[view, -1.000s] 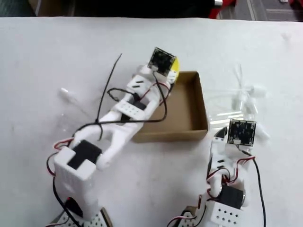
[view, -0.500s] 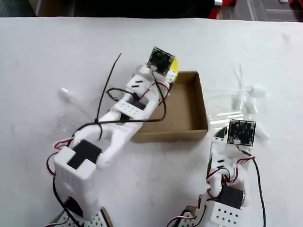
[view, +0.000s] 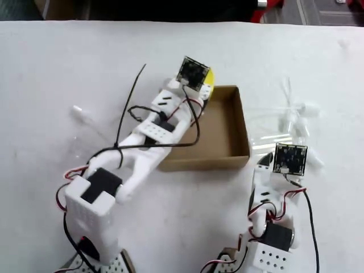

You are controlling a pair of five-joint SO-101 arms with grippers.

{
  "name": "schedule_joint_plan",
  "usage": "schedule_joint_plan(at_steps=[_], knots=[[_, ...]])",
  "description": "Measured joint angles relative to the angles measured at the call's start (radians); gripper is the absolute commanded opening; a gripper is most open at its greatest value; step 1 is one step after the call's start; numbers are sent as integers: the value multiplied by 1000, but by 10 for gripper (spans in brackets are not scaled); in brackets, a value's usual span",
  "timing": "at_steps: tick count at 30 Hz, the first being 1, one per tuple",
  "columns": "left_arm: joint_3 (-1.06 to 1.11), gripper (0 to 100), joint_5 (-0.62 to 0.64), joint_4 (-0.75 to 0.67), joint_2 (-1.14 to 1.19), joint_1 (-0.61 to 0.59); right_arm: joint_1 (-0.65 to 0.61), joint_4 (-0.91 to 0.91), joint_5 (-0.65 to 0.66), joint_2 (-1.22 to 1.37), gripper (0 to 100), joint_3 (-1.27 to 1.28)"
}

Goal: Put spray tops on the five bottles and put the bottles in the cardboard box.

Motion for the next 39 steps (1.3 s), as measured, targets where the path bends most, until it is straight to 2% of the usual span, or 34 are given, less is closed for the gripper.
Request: schedule_joint_plan(at_steps=[6,16,22,32,39], knots=[[-17,186,-3,64,0,-2,0,0,0,0,15,0],[-72,184,61,169,2,-2,0,0,0,0,15,0],[-72,184,63,178,-2,-2,0,0,0,0,15,0],[-72,183,63,304,-141,-2,-31,0,0,0,15,0],[-72,182,63,318,-157,-2,-34,0,0,0,15,0]])
